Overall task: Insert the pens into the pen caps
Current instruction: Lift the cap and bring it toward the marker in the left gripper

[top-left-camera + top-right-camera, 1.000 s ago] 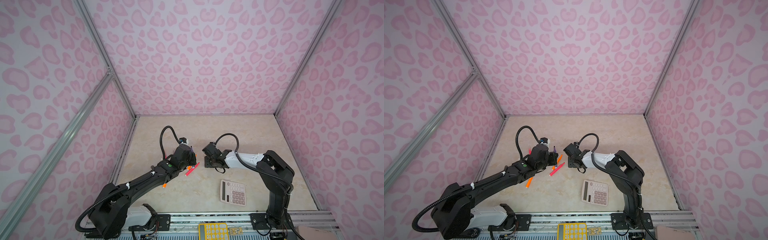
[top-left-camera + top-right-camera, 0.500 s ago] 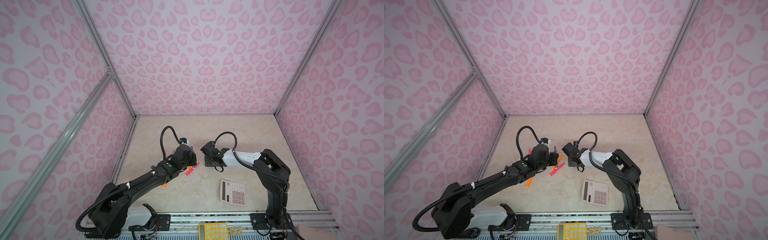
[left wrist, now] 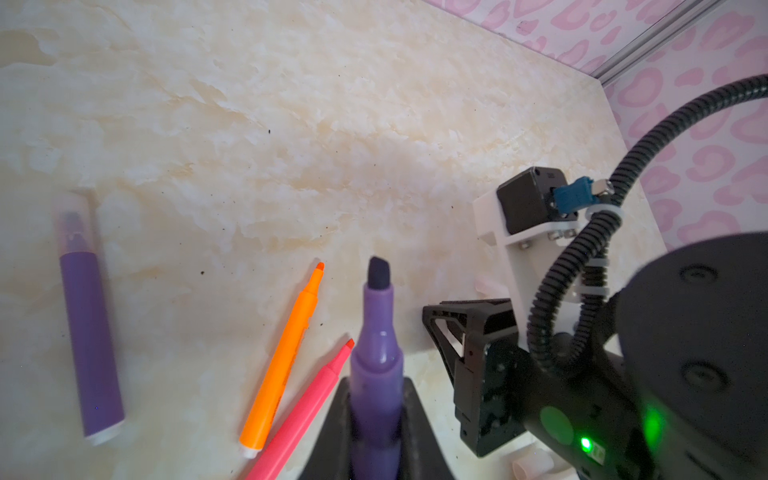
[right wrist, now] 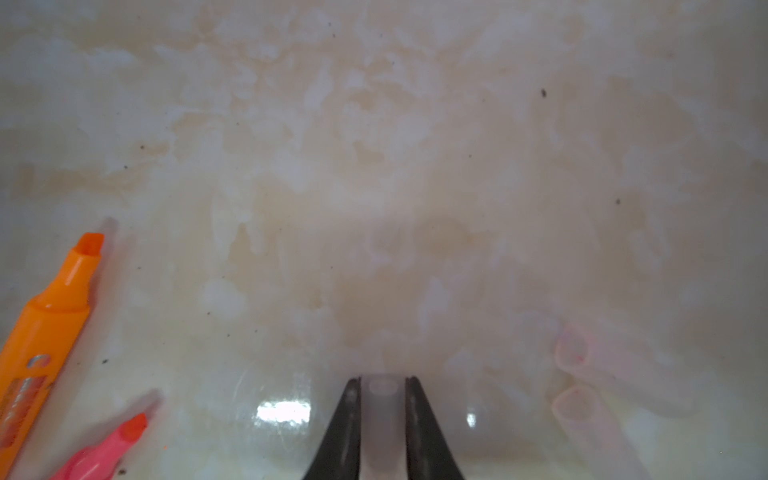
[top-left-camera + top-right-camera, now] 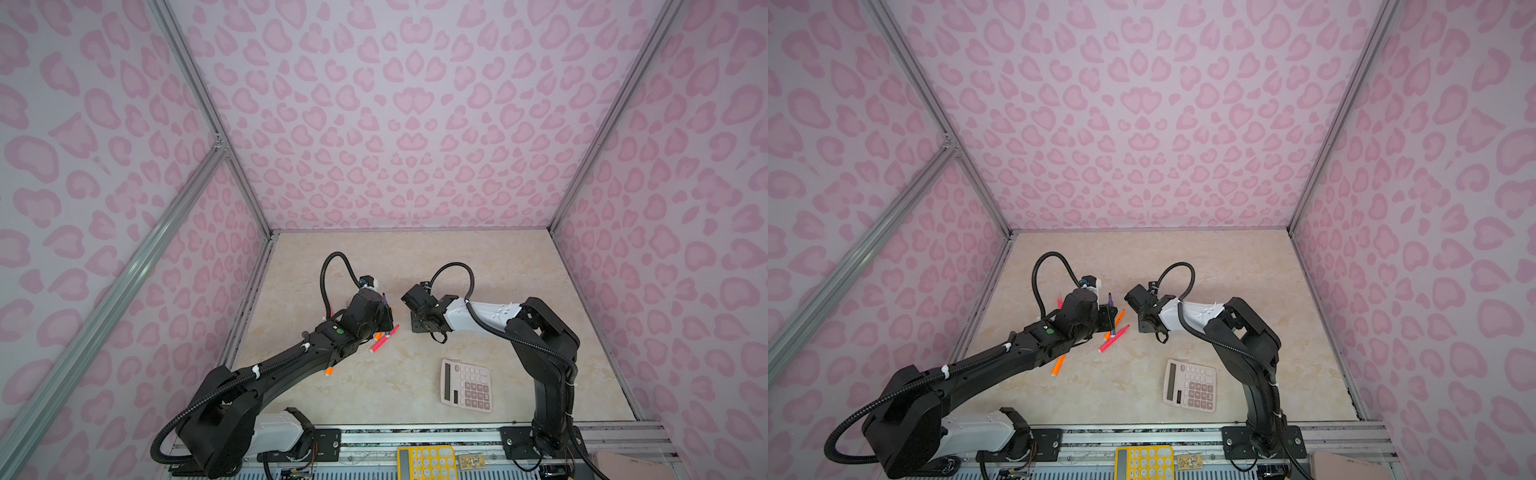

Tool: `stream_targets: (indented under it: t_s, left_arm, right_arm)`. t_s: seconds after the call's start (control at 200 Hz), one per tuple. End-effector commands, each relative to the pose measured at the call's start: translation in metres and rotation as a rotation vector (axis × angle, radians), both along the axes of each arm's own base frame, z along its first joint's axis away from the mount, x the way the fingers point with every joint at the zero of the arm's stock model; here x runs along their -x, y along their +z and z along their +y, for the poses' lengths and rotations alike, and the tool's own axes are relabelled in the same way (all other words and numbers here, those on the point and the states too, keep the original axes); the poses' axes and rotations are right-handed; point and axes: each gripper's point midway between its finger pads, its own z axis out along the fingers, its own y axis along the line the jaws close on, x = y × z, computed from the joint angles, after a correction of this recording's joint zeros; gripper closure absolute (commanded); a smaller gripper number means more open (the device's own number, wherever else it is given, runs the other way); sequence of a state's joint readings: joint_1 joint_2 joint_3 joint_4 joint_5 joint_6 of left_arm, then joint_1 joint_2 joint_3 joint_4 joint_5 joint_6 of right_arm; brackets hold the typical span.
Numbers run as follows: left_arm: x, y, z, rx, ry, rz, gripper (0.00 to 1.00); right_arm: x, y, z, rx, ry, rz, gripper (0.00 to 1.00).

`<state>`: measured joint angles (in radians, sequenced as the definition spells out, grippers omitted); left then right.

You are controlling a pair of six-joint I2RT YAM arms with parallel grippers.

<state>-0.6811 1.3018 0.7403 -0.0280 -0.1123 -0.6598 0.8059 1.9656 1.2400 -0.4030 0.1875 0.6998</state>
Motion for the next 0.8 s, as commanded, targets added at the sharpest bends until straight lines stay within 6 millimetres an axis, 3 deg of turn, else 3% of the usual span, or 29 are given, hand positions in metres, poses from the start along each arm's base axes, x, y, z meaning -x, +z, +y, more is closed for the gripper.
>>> stream_targets:
  t_s: [0.0, 0.14, 0.31, 0.545, 0.795]
  left_arm:
    - [-0.003, 0.012, -0.005, 0.029, -0.009, -0.036, 0.97]
    - [-0.002, 0.014, -0.018, 0.048, -0.066, -0.035, 0.97]
    - [0.013, 0.022, -0.065, 0.058, -0.269, -0.054, 0.97]
    - [0.035, 0.023, -0.11, 0.082, -0.434, -0.075, 0.97]
    - [0.054, 0.032, -0.136, 0.192, -0.569, -0.078, 0.97]
  right_arm:
    - [0.01, -0.01, -0.007, 0.036, 0.004, 0.048, 0.85]
    - [0.01, -0.008, -0.006, 0.018, 0.008, 0.049, 0.92]
    - [0.004, 0.008, -0.015, -0.073, -0.014, 0.036, 0.97]
    - [-0.002, 0.069, -0.042, -0.264, -0.045, -0.1, 1.0]
    - [-0.005, 0.118, -0.097, -0.502, -0.173, -0.255, 1.0]
